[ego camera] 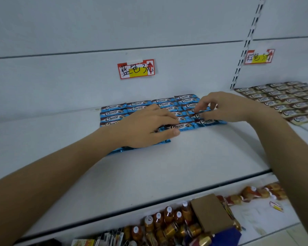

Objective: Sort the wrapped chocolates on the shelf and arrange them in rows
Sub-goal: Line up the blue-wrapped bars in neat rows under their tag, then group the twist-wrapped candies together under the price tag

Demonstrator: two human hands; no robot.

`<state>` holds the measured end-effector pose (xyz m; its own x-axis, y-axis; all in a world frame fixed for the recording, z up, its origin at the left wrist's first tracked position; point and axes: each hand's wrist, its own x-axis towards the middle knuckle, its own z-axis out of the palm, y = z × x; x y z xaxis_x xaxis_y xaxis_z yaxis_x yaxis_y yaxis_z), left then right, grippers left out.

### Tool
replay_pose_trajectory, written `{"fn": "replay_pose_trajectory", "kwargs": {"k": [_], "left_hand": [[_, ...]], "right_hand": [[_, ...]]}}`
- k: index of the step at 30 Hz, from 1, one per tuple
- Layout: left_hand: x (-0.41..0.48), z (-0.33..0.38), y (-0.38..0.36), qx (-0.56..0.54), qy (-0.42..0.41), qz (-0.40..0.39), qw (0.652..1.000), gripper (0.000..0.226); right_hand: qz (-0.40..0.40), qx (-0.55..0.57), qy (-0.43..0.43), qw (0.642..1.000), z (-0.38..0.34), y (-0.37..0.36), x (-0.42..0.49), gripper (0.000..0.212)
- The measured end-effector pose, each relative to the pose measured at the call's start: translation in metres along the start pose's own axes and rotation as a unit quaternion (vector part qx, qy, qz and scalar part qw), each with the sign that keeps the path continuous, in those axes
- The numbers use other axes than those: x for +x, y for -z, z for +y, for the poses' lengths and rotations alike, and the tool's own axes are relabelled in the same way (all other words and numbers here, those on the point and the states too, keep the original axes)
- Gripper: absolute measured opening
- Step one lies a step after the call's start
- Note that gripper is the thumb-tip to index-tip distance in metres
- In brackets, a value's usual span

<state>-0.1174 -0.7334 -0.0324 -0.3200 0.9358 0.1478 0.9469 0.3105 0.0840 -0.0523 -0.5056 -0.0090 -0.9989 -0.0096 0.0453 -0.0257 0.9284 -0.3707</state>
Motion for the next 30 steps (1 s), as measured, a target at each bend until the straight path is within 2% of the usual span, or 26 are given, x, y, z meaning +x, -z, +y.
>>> {"fn": "replay_pose_trajectory", "kwargs": {"k": [2, 6, 9, 14, 17, 22, 30], "left_hand": [[0.001, 0.000, 0.001, -0.002, 0.005, 0.004, 1.000, 0.062], [-0.002, -0.004, 0.012, -0.002, 0.031, 0.039, 0.999, 0.062], [-0.012, -0.016, 0.023, 0.037, 0.037, 0.068, 0.996, 0.064], [-0.038, -0.035, 0.040, 0.061, 0.067, 0.103, 0.991, 0.063], [-0.060, -0.036, 0.050, 0.081, 0.070, 0.122, 0.987, 0.054], [-0.109, -0.033, 0.076, 0.130, 0.074, 0.131, 0.980, 0.043], [-0.219, -0.046, 0.115, 0.167, 0.166, 0.127, 0.964, 0.044]], "right_hand": [[0.002, -0.002, 0.003, 1.000, 0.000, -0.002, 0.001, 0.013], [0.080, 0.005, 0.031, 0.996, 0.001, -0.003, 0.004, 0.016], [0.105, -0.015, 0.073, 0.992, -0.002, -0.011, 0.008, 0.019], [0.077, -0.013, 0.213, 0.974, -0.031, -0.031, 0.006, 0.038], [0.079, 0.011, 0.282, 0.956, -0.047, -0.038, 0.002, 0.035], [0.063, -0.010, 0.357, 0.932, -0.084, -0.043, 0.005, 0.034], [0.008, -0.056, 0.446, 0.893, -0.186, -0.067, 0.029, 0.039]]}}
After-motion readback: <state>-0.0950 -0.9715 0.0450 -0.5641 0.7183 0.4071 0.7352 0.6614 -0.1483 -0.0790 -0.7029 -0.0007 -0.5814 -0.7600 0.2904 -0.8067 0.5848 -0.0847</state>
